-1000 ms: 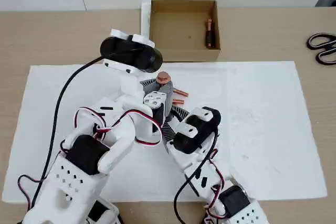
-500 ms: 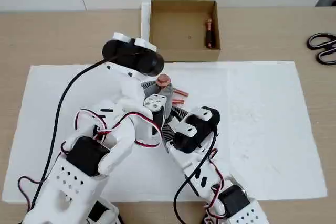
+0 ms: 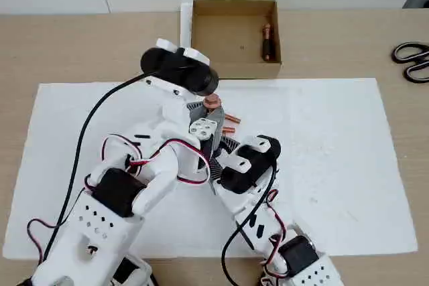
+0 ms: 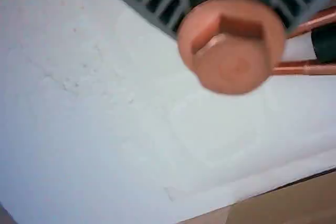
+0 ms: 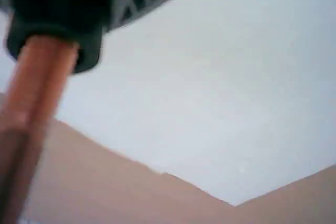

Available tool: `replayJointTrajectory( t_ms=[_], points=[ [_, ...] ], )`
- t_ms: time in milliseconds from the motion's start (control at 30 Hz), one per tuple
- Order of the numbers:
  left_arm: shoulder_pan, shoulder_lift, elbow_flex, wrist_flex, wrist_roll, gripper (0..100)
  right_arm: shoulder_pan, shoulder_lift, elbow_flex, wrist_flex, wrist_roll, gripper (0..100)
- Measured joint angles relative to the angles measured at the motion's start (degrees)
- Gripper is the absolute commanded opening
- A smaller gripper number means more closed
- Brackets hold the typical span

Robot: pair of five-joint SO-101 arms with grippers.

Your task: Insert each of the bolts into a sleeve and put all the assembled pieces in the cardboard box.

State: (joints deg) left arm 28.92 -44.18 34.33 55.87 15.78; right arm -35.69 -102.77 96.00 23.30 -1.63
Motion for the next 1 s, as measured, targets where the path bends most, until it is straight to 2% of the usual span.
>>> replayJointTrajectory(
  t_ms=[300,567,1000],
  points=[
    [-0.6,0.5,0.0,-0.9,0.1,1,0.1,0.0,0.0,0.0,0.0,0.5],
    [-1.2,0.6,0.0,-0.4,4.7,1,0.0,0.0,0.0,0.0,0.0,0.5],
    [-1.3,0.6,0.0,2.4,6.9,1,-0.1,0.0,0.0,0.1,0.0,0.5]
  ],
)
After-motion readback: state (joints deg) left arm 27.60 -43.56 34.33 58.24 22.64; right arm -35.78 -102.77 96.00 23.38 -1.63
